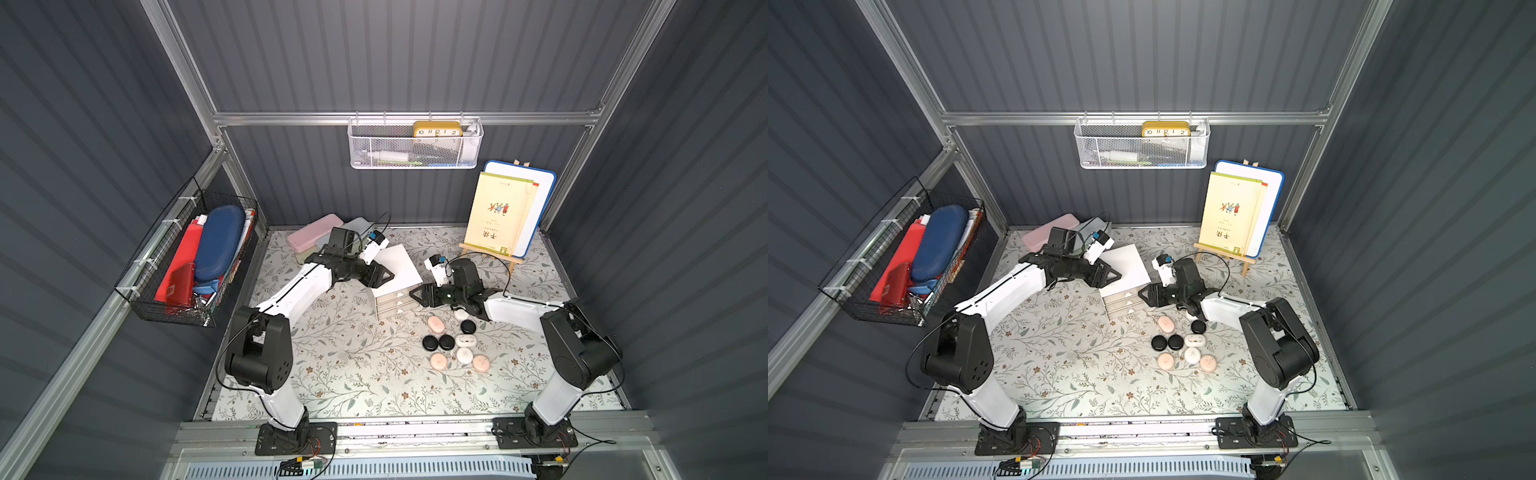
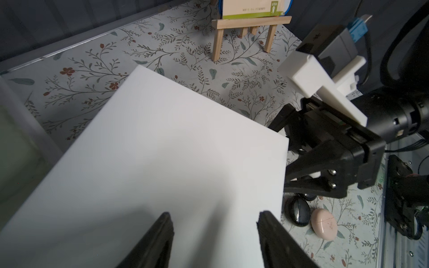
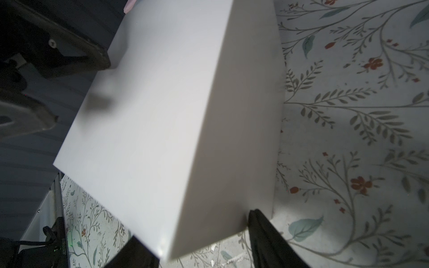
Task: Put the bluetooth earphones in the drawer according to color
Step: Adjust the storage box at the center of the board.
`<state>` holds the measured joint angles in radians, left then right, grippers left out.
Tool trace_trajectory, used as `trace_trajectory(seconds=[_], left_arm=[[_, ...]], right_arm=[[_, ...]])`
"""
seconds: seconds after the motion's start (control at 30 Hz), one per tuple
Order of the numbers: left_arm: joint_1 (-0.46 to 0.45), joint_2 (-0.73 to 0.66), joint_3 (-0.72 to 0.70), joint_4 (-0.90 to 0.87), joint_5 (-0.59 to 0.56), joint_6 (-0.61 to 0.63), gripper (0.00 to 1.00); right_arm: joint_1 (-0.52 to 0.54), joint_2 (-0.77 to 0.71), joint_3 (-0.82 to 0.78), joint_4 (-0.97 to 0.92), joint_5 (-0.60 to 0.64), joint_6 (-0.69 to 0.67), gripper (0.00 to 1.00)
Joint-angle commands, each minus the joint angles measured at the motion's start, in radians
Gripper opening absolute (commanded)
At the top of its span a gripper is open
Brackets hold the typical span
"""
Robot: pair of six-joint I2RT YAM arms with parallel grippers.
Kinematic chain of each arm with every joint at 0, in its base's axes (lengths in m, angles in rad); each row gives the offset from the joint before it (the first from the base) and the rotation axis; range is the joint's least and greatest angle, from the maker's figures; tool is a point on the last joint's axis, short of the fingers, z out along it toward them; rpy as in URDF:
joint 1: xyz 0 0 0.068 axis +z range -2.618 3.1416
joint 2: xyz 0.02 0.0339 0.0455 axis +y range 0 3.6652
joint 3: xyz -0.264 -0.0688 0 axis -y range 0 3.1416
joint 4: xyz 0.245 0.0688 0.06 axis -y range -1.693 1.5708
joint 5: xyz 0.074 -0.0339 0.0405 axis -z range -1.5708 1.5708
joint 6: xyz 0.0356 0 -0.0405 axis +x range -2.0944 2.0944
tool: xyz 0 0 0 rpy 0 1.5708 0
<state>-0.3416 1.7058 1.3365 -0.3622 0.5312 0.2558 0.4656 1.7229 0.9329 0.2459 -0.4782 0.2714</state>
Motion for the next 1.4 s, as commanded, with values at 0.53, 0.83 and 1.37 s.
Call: trace_trajectory(seconds=[0.53,0.83,1.37], left_arm=[[0.152,0.071,0.067,0.169,0.090,-0.024,0.63],[0.164,0.127,0.067,0.124,0.174,0.002,0.63],[0.167,0.121,0.034,0.116,0.150,-0.014,0.63]], right_arm=[[-0.007,-0.052,-0.006,0.022,0.014,0.011,0.62],[-0.005,-0.051,-0.007,0.032,0.013,0.015,0.62],[-0.019,-0.062,-0.020,0.059,0.005,0.030,0.62]])
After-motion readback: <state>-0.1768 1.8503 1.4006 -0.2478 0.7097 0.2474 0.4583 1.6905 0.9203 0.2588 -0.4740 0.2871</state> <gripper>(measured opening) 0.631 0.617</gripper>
